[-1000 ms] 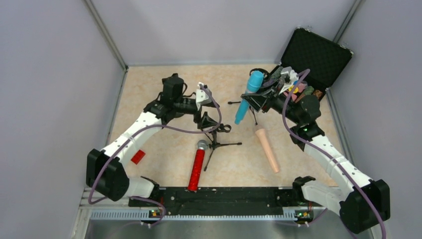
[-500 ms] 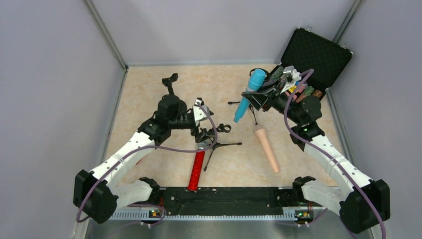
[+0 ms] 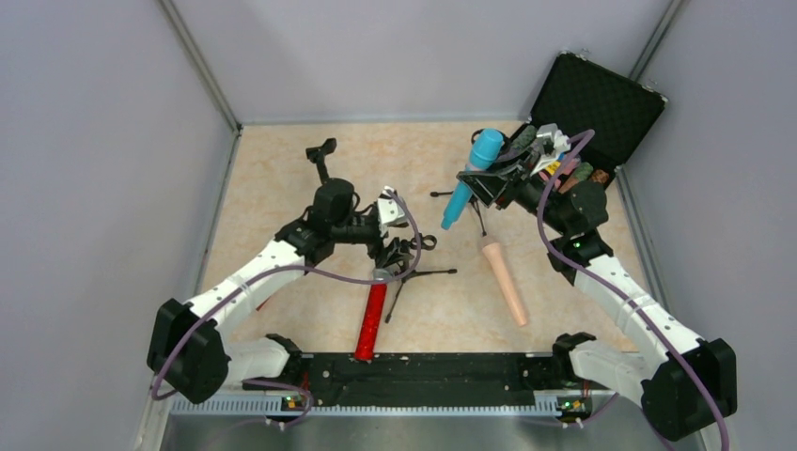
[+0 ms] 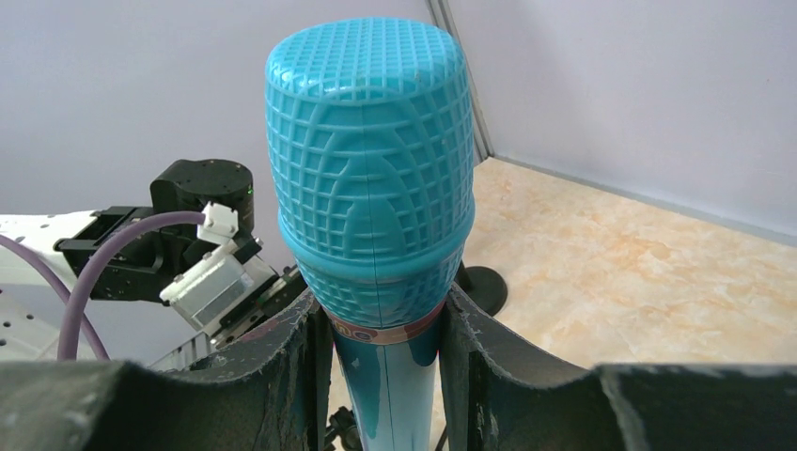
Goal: Attach the microphones to the stand
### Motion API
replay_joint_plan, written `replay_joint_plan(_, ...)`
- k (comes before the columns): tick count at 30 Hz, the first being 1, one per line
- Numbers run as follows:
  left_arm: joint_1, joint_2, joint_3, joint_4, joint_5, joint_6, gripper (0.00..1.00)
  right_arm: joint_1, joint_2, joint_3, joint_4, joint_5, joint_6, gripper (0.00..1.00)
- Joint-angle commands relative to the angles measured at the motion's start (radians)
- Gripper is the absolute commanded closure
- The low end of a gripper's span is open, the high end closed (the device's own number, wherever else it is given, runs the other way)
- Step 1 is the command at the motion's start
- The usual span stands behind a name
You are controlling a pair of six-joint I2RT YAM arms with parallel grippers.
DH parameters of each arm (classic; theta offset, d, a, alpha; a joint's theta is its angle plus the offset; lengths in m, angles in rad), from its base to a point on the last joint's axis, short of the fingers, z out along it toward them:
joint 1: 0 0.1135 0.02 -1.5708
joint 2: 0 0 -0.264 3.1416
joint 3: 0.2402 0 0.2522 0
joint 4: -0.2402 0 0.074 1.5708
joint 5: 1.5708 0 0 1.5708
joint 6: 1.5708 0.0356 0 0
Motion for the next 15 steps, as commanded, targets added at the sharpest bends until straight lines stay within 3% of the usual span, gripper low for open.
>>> replay_joint_plan(1, -0.024, 0.022, 0.047, -0.009, -0.026, 0.003, 0.24, 0.006, -0.025, -0.002, 0.046, 0.016, -0.008, 1.0)
replay_joint_plan(5, -0.042, 0.048, 0.055, -0.027, -0.045, 0.012, 0.32, 0.006, -0.022, 0.007, 0.024, 0.021, -0.006, 1.0)
replay_joint_plan(15, -0.056, 0.088, 0.075, -0.046, -0.039, 0.028, 0.7, 0.006, -0.04, 0.004, 0.004, 0.025, -0.009, 1.0)
